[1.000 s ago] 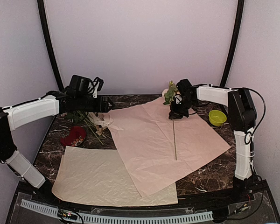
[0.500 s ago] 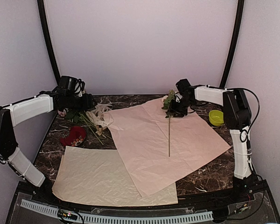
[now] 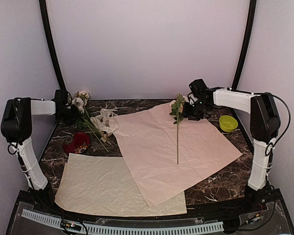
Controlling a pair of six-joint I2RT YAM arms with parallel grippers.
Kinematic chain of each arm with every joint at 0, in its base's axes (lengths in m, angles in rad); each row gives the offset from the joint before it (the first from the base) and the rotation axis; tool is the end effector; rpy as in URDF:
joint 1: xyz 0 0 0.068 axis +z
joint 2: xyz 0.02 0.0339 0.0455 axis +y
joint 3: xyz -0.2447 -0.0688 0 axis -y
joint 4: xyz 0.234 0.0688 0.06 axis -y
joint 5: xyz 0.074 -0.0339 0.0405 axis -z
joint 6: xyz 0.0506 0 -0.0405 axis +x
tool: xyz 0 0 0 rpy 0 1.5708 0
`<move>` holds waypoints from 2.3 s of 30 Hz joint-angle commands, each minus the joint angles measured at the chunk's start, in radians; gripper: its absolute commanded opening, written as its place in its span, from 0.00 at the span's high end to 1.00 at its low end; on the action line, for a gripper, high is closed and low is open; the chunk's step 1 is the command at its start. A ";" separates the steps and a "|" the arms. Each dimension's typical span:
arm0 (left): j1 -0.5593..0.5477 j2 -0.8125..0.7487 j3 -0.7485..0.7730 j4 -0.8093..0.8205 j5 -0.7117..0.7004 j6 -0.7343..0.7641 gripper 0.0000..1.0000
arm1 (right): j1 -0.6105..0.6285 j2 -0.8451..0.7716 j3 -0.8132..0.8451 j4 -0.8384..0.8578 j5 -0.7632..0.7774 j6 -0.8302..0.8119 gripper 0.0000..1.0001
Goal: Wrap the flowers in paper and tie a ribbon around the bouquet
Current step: Place the fake flower on the flattened wrapping paper, then pick up the fake flower from the center of the board.
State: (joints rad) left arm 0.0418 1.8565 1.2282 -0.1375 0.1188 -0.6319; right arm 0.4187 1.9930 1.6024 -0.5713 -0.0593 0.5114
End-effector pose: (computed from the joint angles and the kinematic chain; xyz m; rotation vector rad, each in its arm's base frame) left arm 0.4030 0.0109 0.1732 -0.7266 2.2563 -0.4282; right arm 0.3923 0.1779 0.2010 0.0959 2.5878 0.4335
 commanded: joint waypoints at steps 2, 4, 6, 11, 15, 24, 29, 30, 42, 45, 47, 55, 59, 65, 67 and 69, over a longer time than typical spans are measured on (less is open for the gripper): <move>0.009 0.038 0.104 -0.027 -0.031 -0.007 0.51 | 0.007 -0.015 -0.052 0.020 0.012 -0.028 0.58; 0.010 0.037 0.086 -0.005 0.006 -0.018 0.57 | 0.008 -0.018 -0.068 0.028 0.002 -0.029 0.58; 0.002 0.025 0.068 -0.001 0.035 -0.022 0.61 | 0.008 -0.019 -0.080 0.034 0.002 -0.027 0.58; -0.062 -0.069 -0.003 -0.002 -0.031 0.014 0.66 | 0.014 -0.014 -0.084 0.026 0.010 -0.032 0.58; -0.100 -0.083 -0.067 0.024 -0.021 0.003 0.66 | 0.015 -0.014 -0.090 0.039 -0.010 -0.027 0.59; -0.129 -0.002 -0.055 0.025 0.008 0.001 0.76 | 0.023 -0.018 -0.102 0.031 0.002 -0.037 0.59; -0.130 0.032 -0.034 0.038 0.003 0.002 0.79 | 0.023 -0.033 -0.119 0.035 0.009 -0.044 0.59; -0.130 0.042 -0.026 0.037 0.007 0.005 0.79 | 0.024 -0.035 -0.120 0.033 0.011 -0.047 0.59; -0.132 0.089 0.067 -0.029 -0.024 0.055 0.76 | 0.023 -0.032 -0.137 0.023 0.018 -0.062 0.59; -0.132 0.103 0.087 -0.032 -0.036 0.073 0.75 | 0.024 -0.028 -0.139 0.025 0.011 -0.060 0.59; -0.130 0.125 0.103 -0.056 -0.039 0.082 0.75 | 0.025 -0.029 -0.140 0.028 0.003 -0.059 0.59; -0.129 0.193 0.139 -0.113 -0.015 0.102 0.74 | 0.023 -0.043 -0.146 0.022 -0.006 -0.075 0.59; -0.129 0.202 0.147 -0.122 -0.019 0.105 0.77 | 0.023 -0.045 -0.151 0.026 -0.009 -0.077 0.59; -0.130 0.193 0.169 -0.166 -0.027 0.110 0.90 | 0.024 -0.044 -0.151 0.022 -0.016 -0.081 0.59; -0.130 0.172 0.162 -0.168 -0.033 0.116 0.91 | 0.023 -0.045 -0.151 0.018 -0.014 -0.083 0.59; -0.130 0.142 0.153 -0.171 -0.047 0.126 0.91 | 0.024 -0.048 -0.151 0.018 -0.011 -0.086 0.59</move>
State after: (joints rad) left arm -0.0834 2.0525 1.3739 -0.2596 0.0914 -0.5407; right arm 0.4355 1.9911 1.4651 -0.5571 -0.0711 0.4419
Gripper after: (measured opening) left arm 0.098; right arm 0.408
